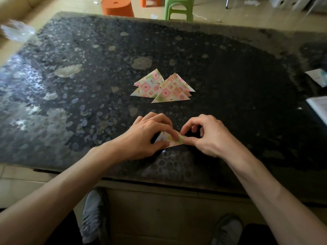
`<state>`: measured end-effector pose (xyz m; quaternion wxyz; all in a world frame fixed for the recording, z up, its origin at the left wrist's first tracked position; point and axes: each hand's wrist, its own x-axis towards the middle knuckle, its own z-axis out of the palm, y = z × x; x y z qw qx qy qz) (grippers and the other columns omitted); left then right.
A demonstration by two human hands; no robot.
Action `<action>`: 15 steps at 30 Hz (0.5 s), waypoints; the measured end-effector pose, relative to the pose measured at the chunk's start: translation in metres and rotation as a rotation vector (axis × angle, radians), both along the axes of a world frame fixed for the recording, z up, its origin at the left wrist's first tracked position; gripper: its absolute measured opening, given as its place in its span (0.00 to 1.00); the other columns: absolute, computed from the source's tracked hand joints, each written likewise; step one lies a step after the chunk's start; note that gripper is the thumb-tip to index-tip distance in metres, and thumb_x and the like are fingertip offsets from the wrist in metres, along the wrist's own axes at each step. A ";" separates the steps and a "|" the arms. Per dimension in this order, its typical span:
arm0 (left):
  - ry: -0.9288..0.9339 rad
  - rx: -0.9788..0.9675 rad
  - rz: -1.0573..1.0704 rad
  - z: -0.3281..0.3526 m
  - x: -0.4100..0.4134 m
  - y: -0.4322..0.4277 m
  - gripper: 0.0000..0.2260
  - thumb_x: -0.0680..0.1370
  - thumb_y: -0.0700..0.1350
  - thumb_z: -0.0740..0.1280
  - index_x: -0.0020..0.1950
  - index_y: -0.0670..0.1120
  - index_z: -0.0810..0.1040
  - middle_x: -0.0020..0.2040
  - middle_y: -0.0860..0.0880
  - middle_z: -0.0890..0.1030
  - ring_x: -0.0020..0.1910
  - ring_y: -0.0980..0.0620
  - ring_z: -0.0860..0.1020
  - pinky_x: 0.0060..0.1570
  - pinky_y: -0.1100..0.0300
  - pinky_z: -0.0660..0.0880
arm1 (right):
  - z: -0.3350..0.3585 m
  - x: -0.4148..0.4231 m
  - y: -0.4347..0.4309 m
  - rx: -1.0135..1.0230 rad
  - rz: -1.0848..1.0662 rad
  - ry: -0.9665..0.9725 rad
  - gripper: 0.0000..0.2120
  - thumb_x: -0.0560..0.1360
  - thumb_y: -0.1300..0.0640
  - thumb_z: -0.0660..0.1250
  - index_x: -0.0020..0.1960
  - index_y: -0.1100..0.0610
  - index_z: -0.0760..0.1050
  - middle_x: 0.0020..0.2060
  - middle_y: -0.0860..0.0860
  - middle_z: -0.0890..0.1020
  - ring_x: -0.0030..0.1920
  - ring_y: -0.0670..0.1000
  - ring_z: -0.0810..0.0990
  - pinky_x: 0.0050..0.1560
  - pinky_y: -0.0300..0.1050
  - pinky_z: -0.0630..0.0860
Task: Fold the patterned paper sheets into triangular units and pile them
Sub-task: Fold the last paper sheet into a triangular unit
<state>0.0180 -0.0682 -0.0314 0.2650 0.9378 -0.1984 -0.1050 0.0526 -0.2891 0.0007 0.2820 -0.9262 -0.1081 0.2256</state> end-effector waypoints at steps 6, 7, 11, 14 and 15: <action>-0.069 -0.045 0.135 -0.007 -0.003 -0.017 0.12 0.73 0.67 0.66 0.51 0.65 0.81 0.58 0.63 0.72 0.63 0.58 0.66 0.63 0.48 0.67 | 0.004 0.003 -0.003 0.033 0.000 0.070 0.09 0.73 0.48 0.79 0.47 0.39 0.81 0.48 0.42 0.77 0.42 0.43 0.75 0.38 0.37 0.69; -0.074 -0.041 0.133 -0.007 -0.003 -0.017 0.11 0.73 0.66 0.67 0.51 0.65 0.81 0.57 0.63 0.72 0.63 0.58 0.67 0.63 0.49 0.67 | 0.005 0.005 -0.005 0.043 -0.009 0.086 0.10 0.73 0.51 0.79 0.48 0.39 0.81 0.48 0.43 0.78 0.41 0.44 0.75 0.38 0.37 0.69; -0.072 -0.049 0.135 -0.008 -0.001 -0.016 0.09 0.74 0.65 0.68 0.51 0.65 0.81 0.58 0.62 0.72 0.64 0.57 0.67 0.64 0.49 0.67 | 0.004 0.007 -0.006 0.050 -0.038 0.100 0.12 0.73 0.56 0.79 0.48 0.41 0.82 0.48 0.45 0.78 0.39 0.44 0.75 0.37 0.37 0.70; -0.056 -0.034 0.113 -0.005 -0.001 -0.013 0.09 0.74 0.64 0.69 0.52 0.67 0.81 0.58 0.62 0.72 0.64 0.57 0.66 0.65 0.47 0.66 | 0.004 0.007 -0.008 0.074 -0.055 0.111 0.13 0.73 0.59 0.79 0.48 0.42 0.82 0.48 0.45 0.79 0.38 0.44 0.75 0.38 0.38 0.72; -0.061 -0.012 0.101 -0.004 0.000 -0.010 0.09 0.74 0.64 0.69 0.54 0.69 0.80 0.58 0.63 0.71 0.65 0.57 0.65 0.65 0.47 0.65 | 0.004 0.008 -0.009 0.083 -0.058 0.108 0.13 0.73 0.60 0.79 0.48 0.42 0.82 0.48 0.46 0.79 0.38 0.44 0.75 0.38 0.38 0.72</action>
